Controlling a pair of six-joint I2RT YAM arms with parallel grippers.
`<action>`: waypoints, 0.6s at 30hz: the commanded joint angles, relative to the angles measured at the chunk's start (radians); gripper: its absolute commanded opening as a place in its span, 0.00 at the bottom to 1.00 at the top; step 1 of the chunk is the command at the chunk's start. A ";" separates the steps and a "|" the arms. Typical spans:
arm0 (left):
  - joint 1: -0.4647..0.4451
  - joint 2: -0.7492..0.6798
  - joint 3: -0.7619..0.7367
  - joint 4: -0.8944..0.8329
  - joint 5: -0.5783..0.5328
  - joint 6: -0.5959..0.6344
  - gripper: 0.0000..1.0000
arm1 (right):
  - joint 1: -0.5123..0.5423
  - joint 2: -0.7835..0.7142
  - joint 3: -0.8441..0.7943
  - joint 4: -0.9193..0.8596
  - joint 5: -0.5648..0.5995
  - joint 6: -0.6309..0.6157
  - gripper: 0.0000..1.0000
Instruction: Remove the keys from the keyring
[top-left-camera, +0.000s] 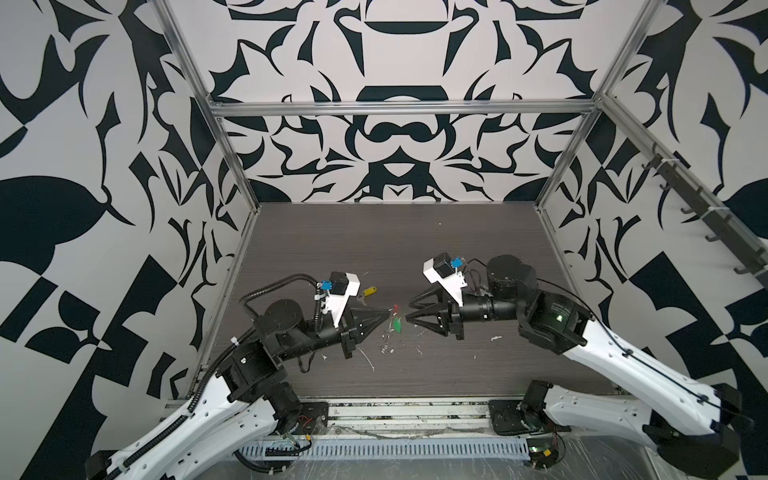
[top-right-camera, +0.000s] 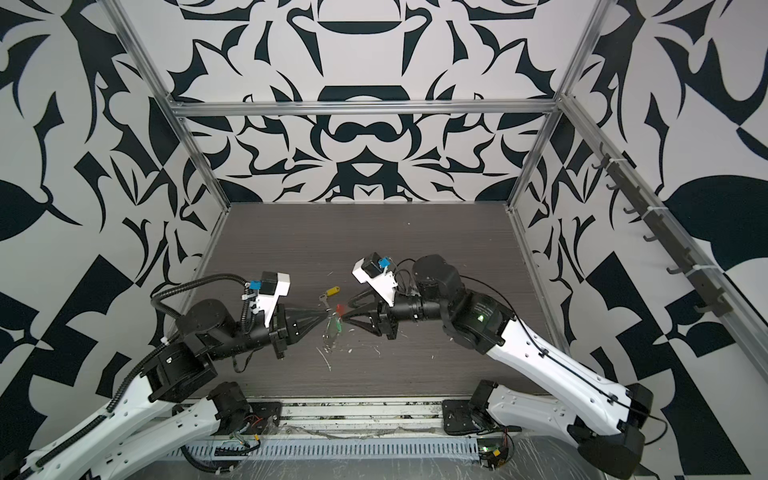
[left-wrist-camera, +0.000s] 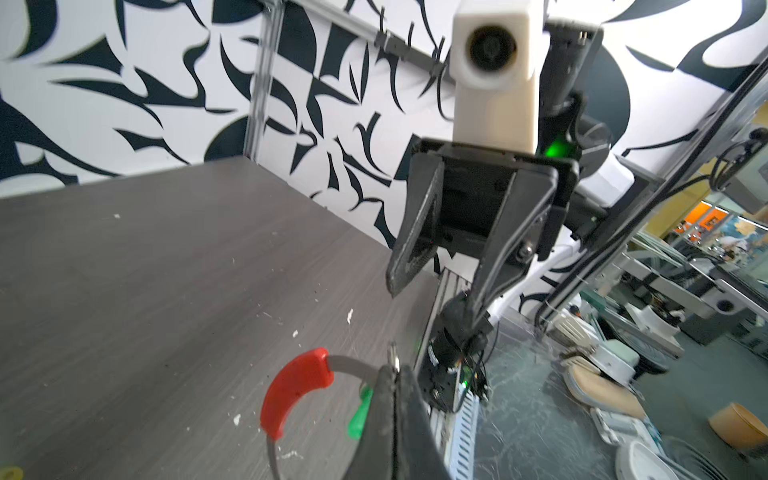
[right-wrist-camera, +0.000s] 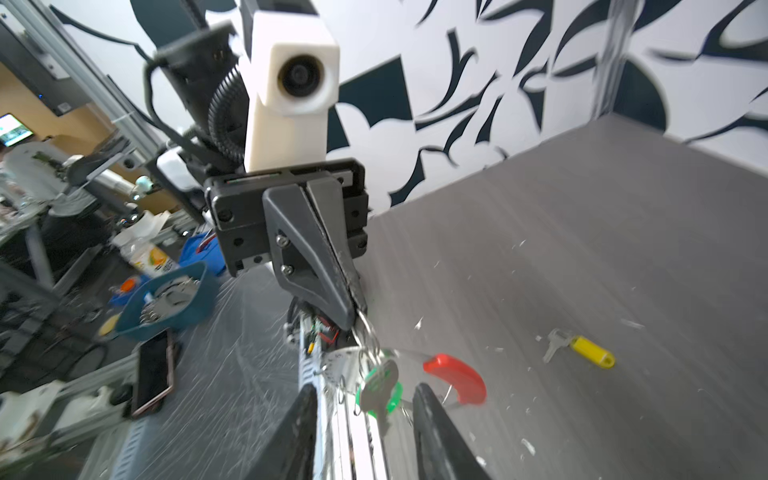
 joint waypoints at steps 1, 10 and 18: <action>-0.002 -0.037 -0.043 0.218 -0.083 -0.010 0.00 | 0.047 -0.011 -0.074 0.250 0.124 0.043 0.41; -0.001 -0.045 -0.092 0.350 -0.095 -0.008 0.00 | 0.171 0.007 -0.113 0.337 0.321 -0.047 0.49; -0.002 -0.046 -0.098 0.352 -0.071 -0.016 0.00 | 0.180 -0.008 -0.127 0.361 0.398 -0.066 0.48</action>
